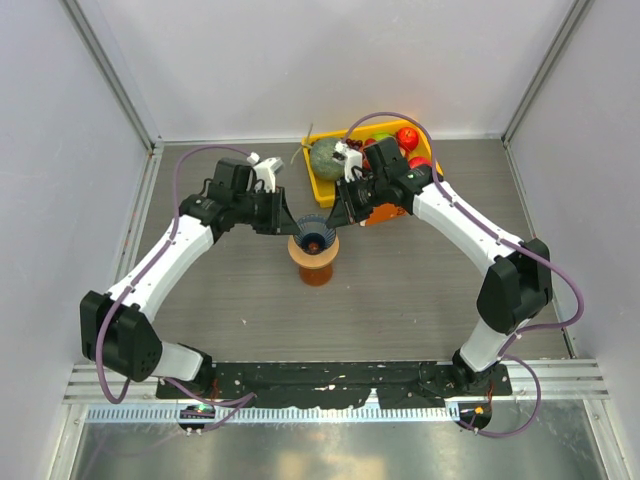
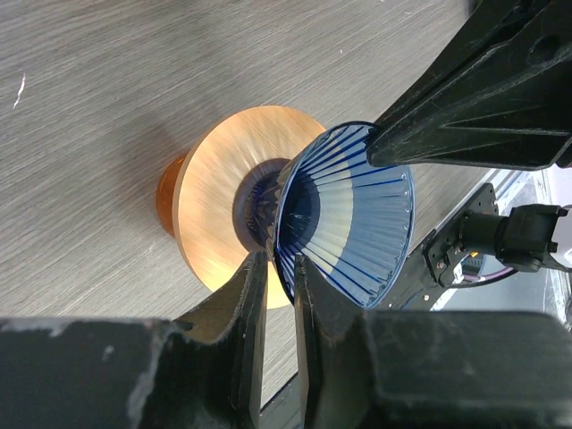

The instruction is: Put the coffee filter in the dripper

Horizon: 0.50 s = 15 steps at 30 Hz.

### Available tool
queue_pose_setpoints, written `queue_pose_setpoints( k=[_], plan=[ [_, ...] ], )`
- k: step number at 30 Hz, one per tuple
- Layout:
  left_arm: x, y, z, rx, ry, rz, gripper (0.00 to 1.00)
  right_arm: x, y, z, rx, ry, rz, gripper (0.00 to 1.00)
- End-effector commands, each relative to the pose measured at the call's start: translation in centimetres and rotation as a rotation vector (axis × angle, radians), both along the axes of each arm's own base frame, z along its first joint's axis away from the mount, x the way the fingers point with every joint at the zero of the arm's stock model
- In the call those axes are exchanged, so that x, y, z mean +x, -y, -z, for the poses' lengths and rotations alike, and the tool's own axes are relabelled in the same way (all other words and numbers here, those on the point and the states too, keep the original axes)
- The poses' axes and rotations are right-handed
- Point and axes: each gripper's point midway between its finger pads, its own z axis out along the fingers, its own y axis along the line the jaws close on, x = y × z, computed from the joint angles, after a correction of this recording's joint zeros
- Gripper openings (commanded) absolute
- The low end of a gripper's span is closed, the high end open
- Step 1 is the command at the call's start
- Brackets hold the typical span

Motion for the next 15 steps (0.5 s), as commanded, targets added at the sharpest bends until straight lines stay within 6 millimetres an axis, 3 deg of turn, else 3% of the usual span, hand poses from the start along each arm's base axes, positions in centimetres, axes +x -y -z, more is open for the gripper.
queue_pose_setpoints(
  k=[1, 11, 15],
  plan=[
    [1.1, -0.2, 0.0, 0.017, 0.034, -0.016, 0.2, -0.5, 0.1, -1.4, 0.022, 0.046, -0.02, 0.06],
    [1.0, -0.4, 1.0, 0.03, 0.006, -0.018, 0.02, -0.3, 0.0, -0.8, 0.016, 0.013, -0.009, 0.05],
    [1.0, -0.2, 1.3, 0.025, -0.014, -0.013, 0.0, -0.2, -0.1, -0.7, 0.01, 0.006, -0.007, 0.05]
  ],
)
